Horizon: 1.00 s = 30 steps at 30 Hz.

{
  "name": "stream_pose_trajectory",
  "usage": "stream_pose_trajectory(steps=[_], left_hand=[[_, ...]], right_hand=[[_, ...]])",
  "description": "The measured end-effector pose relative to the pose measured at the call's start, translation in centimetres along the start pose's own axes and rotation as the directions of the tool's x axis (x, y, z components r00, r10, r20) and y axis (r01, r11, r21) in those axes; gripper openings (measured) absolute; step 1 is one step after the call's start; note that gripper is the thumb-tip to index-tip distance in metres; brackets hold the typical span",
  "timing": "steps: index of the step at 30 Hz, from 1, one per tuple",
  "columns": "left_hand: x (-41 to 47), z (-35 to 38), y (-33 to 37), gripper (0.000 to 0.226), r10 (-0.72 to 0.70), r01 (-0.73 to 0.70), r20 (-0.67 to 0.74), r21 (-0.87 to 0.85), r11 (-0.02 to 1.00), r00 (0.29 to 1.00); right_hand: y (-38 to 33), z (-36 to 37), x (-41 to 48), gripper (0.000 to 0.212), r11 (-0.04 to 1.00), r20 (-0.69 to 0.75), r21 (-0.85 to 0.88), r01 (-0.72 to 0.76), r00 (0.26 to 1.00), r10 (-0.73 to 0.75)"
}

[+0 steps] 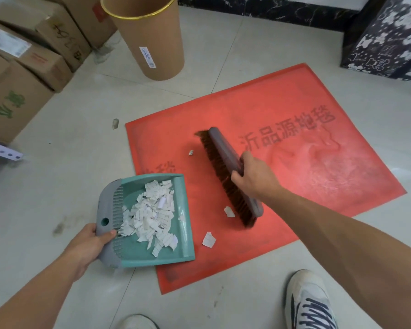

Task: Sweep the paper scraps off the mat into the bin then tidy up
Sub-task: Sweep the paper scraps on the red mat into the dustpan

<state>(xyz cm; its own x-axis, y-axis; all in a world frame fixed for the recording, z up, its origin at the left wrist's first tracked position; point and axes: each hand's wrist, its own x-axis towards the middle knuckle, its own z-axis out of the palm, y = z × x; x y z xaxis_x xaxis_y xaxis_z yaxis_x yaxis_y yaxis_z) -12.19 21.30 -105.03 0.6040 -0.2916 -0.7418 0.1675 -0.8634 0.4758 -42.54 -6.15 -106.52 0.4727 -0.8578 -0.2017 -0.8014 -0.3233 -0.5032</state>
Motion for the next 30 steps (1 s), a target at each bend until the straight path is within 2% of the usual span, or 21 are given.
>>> stream_pose_trajectory(steps=[2, 6, 14, 18, 21, 24, 27, 30], left_hand=[[-0.2, 0.4, -0.4, 0.031, -0.007, 0.006, -0.024, -0.041, 0.999, 1.0], [-0.9, 1.6, -1.0, 0.019, -0.059, 0.058, -0.004, -0.154, 0.986, 0.998], [-1.9, 4.0, -1.7, 0.03, -0.098, 0.094, -0.002, -0.266, 0.959, 0.995], [-1.9, 3.9, -1.7, 0.012, -0.104, 0.108, 0.029, -0.282, 0.953, 0.994], [-1.7, 3.9, -2.0, 0.005, -0.101, 0.11, 0.045, -0.293, 0.95, 0.994], [-1.6, 3.7, -2.2, 0.007, -0.091, 0.108, 0.068, -0.309, 0.945, 0.994], [-1.4, 4.0, -1.9, 0.011, -0.065, 0.082, 0.061, -0.328, 0.941, 0.996], [-1.1, 5.1, -1.5, 0.023, -0.024, 0.029, 0.019, -0.333, 0.942, 1.0]], right_hand=[[-0.5, 1.4, -1.0, 0.029, 1.0, 0.043, 0.028, -0.006, 0.999, 0.004], [-2.7, 3.3, -2.0, 0.027, 0.969, 0.063, 0.227, -0.1, 0.994, 0.088], [-4.7, 4.1, -1.8, 0.027, 0.835, 0.051, 0.486, -0.26, 0.961, 0.27], [-4.7, 3.0, -0.9, 0.026, 0.792, 0.033, 0.547, -0.271, 0.952, 0.304], [-4.1, 1.6, 0.1, 0.026, 0.811, -0.015, 0.53, -0.248, 0.953, 0.301], [-2.9, 0.0, 0.8, 0.024, 0.879, -0.126, 0.441, -0.183, 0.957, 0.263], [-1.3, -1.0, 0.7, 0.026, 0.963, -0.199, 0.245, -0.113, 0.966, 0.164], [0.1, -0.9, 0.0, 0.028, 0.997, -0.164, 0.028, -0.072, 0.984, 0.075]])
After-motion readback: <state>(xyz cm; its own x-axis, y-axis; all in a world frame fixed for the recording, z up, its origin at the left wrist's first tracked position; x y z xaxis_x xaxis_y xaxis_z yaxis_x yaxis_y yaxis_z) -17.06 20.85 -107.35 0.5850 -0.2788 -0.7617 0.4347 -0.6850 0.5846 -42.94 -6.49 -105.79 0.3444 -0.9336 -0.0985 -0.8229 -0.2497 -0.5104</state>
